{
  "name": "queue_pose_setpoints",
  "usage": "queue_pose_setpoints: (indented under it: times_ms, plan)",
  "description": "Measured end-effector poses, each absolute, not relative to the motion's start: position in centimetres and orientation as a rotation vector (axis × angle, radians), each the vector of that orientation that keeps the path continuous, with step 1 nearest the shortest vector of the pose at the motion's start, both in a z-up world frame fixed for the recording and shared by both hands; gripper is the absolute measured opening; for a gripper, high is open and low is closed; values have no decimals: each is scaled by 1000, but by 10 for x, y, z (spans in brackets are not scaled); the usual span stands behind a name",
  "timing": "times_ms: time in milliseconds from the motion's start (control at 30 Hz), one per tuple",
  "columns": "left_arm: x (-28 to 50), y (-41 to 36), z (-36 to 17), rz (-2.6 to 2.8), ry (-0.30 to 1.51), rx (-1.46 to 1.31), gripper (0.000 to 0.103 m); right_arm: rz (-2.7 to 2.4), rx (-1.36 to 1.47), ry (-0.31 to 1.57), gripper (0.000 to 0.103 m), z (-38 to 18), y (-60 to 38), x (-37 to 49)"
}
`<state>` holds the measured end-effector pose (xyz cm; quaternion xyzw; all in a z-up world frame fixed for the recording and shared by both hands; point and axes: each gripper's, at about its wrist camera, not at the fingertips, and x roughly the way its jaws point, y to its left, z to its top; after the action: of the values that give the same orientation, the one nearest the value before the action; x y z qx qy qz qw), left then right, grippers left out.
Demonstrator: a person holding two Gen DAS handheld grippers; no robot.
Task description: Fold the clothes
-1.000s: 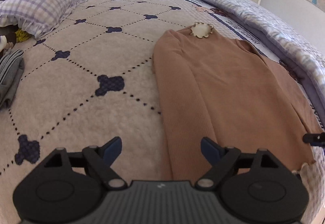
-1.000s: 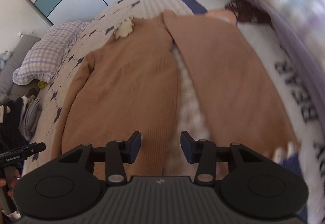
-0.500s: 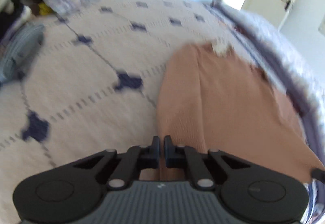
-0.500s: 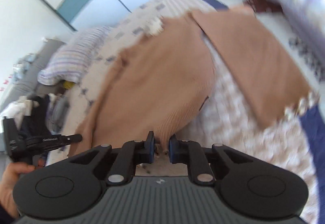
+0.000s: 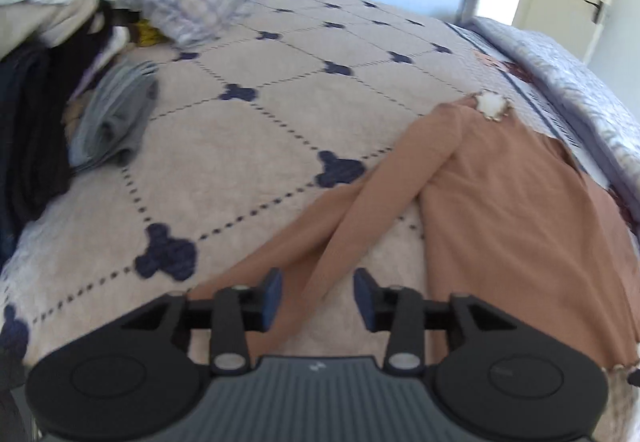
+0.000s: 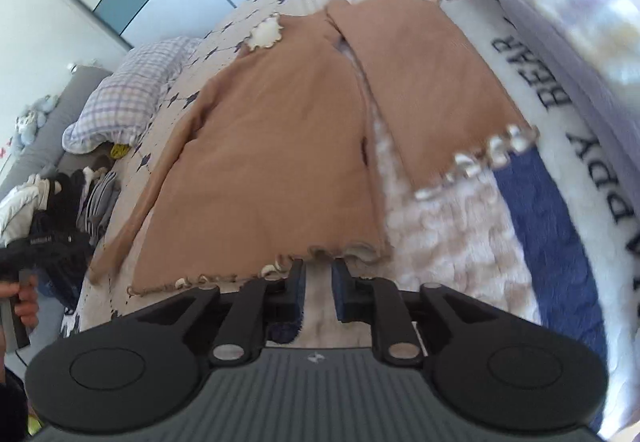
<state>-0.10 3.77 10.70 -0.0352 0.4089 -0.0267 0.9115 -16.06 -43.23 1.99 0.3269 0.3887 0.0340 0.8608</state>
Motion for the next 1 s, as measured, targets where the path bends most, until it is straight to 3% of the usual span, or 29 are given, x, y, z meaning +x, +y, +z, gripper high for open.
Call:
queue_pose_setpoints:
  times_ms: [100,200,500,567,633,667,733,800,1000]
  plan:
    - [-14,26,109,-120,827,-57,48,40,710,795,37,17,-439,-167]
    - [-16,-6,104,-298,872,-37,70,31,738,760,39,21,-445,-162]
    - [-1,-57,39,-236,981,34,66,-28,700,748,41,7,-426,-136]
    - [-5,-63,39,-225,955,55,61,-31,682,739,41,7,-424,-133]
    - [-9,-71,41,-232,934,89,39,-32,680,731,40,6,-424,-130]
    - [-10,-74,42,-234,933,90,33,-34,679,728,36,5,-423,-128]
    - [-12,-79,45,-235,931,98,9,-45,672,725,29,4,-421,-127]
    - [-15,-84,46,-221,922,117,7,-53,666,721,22,4,-418,-127]
    - [-25,-91,56,-214,888,181,6,-66,674,699,13,8,-416,-132]
